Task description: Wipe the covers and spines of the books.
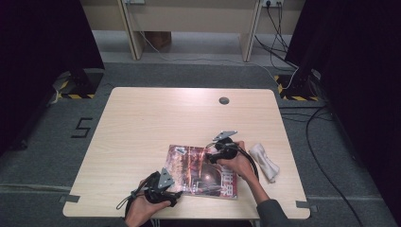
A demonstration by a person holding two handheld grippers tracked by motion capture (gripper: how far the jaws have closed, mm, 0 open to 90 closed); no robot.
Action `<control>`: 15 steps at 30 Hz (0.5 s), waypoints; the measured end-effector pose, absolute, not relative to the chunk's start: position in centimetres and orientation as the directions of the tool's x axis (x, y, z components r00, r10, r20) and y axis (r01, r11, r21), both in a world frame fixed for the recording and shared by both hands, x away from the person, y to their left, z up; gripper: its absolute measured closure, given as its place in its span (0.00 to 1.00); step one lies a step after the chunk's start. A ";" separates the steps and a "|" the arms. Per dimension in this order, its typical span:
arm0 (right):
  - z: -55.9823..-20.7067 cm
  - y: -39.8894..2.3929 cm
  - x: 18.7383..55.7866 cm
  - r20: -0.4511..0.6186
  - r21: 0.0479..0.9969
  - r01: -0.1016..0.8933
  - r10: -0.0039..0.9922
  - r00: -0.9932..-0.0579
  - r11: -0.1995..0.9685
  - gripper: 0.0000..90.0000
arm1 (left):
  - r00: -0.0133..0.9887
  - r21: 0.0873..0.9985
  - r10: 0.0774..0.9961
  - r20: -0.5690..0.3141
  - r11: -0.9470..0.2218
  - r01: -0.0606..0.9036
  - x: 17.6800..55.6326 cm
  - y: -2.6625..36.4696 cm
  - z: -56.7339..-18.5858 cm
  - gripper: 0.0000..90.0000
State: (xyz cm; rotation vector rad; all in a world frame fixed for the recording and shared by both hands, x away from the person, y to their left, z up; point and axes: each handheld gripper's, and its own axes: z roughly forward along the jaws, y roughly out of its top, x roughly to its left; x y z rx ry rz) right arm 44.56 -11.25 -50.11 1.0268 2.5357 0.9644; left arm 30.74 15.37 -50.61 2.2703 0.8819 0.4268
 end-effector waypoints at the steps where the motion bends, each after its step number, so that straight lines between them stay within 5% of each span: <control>1: -50.1 -11.8 44.1 0.025 0.659 0.528 0.686 -0.727 0.536 0.38 | 0.712 0.678 0.699 0.063 -0.553 0.484 30.9 15.6 -50.6 0.29; 15: -50.1 -14.7 40.3 0.055 0.656 0.522 0.655 -0.754 0.545 0.42 | 0.648 0.663 0.754 0.108 -0.541 0.518 33.4 17.4 -50.4 0.29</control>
